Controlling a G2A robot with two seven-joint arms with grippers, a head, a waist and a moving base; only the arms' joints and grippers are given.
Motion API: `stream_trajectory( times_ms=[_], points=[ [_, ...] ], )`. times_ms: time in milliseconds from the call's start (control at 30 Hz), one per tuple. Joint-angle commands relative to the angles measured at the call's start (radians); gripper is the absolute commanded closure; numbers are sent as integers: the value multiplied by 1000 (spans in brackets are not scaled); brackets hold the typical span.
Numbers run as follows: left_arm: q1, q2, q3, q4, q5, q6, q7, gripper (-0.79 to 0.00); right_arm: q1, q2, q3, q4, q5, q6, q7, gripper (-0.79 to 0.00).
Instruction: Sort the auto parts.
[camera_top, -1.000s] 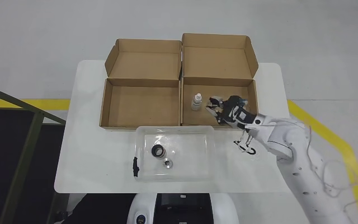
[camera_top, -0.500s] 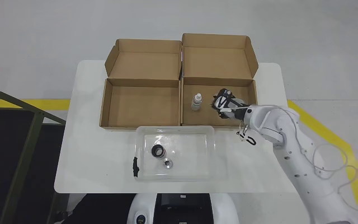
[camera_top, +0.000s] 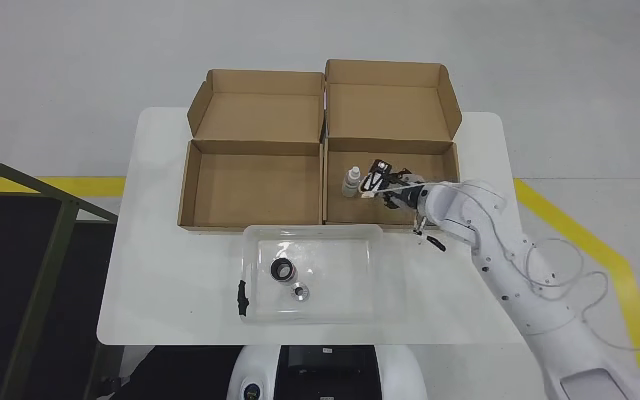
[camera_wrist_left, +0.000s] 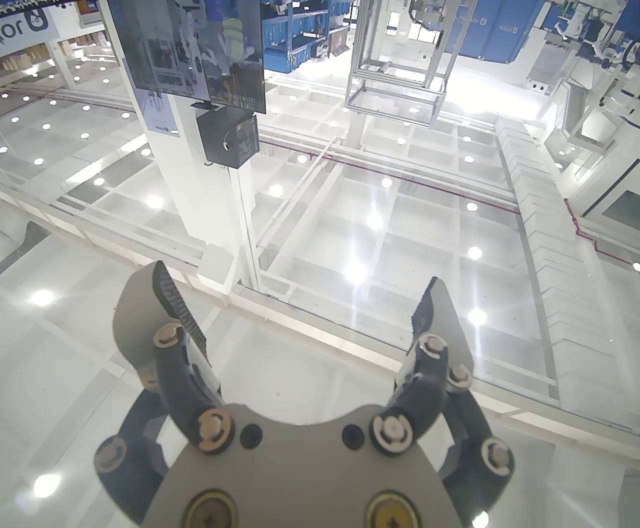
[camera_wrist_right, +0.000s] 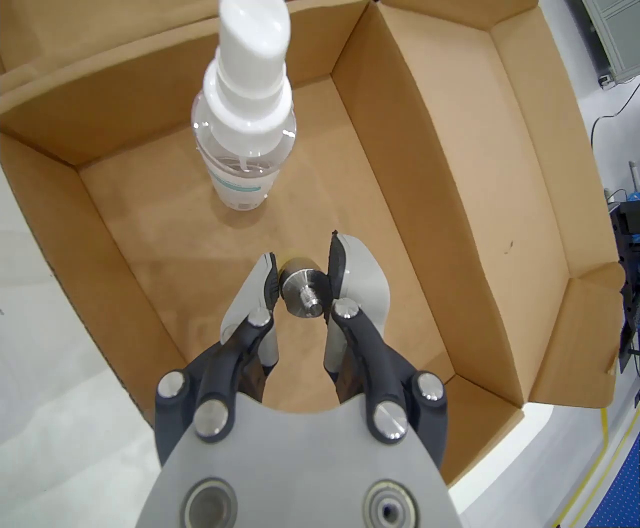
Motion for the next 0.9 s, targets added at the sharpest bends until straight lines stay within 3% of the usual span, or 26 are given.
stream_trajectory(
  times_ms=[0,433,467,533,567,600,867],
  points=[
    [0,0,0,0,0,0,0,-785,14,-5,-14,22,2,-1,9,0],
    [0,0,0,0,0,0,0,-785,63,-29,-69,95,13,-1,39,-6],
    [0,0,0,0,0,0,0,-785,66,-31,-72,99,15,-2,38,-74],
    [0,0,0,0,0,0,0,-785,70,-34,-75,105,20,-3,34,-336],
    [0,0,0,0,0,0,0,-785,71,-35,-76,105,24,-4,30,-523],
    [0,0,0,0,0,0,0,-785,72,-36,-75,105,25,-4,29,-785],
    [0,0,0,0,0,0,0,-785,28,-21,-7,8,61,-20,9,-785]
  ],
)
